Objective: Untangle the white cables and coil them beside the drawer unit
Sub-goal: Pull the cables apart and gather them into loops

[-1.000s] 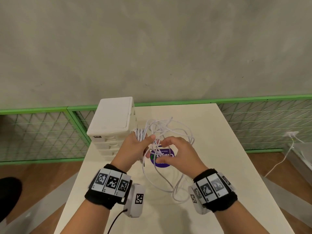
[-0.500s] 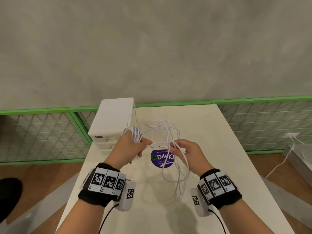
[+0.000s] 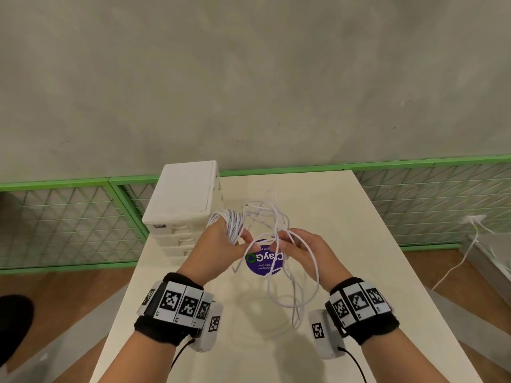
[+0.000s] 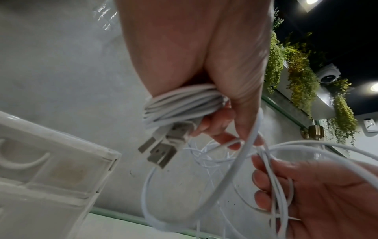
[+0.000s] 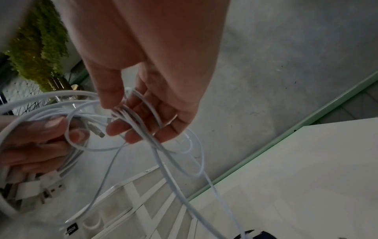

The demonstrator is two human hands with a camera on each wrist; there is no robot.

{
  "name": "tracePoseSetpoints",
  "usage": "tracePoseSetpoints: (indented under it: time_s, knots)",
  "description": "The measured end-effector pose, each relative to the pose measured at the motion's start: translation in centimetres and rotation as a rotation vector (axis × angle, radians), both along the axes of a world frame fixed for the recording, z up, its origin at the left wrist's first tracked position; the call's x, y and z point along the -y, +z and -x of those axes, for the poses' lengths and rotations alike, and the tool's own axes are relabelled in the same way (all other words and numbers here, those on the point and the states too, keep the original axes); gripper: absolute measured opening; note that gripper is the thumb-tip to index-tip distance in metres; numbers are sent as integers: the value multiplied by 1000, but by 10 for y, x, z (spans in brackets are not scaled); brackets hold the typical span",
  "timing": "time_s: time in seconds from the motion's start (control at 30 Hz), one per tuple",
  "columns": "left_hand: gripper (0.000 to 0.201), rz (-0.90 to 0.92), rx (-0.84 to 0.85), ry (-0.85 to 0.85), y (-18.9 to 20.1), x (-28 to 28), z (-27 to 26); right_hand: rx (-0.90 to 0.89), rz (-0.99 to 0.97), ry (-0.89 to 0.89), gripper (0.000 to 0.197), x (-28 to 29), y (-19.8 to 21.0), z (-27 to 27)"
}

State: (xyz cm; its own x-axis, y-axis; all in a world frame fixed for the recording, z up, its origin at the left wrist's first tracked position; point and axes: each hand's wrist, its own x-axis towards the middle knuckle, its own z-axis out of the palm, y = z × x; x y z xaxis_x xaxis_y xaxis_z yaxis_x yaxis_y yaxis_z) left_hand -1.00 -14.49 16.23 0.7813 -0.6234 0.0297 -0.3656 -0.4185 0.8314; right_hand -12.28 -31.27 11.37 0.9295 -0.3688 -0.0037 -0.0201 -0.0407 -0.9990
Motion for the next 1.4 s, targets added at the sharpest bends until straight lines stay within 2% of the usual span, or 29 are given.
tracePoseSetpoints:
  time_s: [0.1,0.2,0.37,0.5,0.6,0.73,1.0,1.17,1.27,1.4]
  knots:
    - [20,67,33,63,0,1,-2,39,-8,8,19,-3,4,1]
    - [21,99,129,171,1,-3,-6,40,80,-33,32,-1,3,0]
    - [19,140,172,254,-1,-7,-7,2,100,-16,21,4,0,0]
    - [16,169,49,211,1,-8,-9,-11,55,-39,13,9,-4,-2]
    - [10,158,-32,142,6,-13,-12,-11,84,-17,19,12,0,1]
    - [10,164,-26,113,3,-14,-11,1,138,-17,28,14,6,3]
    - [26,99,-35,189,-6,-7,-18,78,255,-62,25,8,9,2]
    - [20,-8,-111,130,-4,-5,-14,68,240,-81,19,6,2,-1]
    - [15,32,-146,168,-4,-4,-14,64,235,-62,15,7,2,0]
    - [10,177,-164,225,1,-1,-12,10,254,19,22,10,4,2]
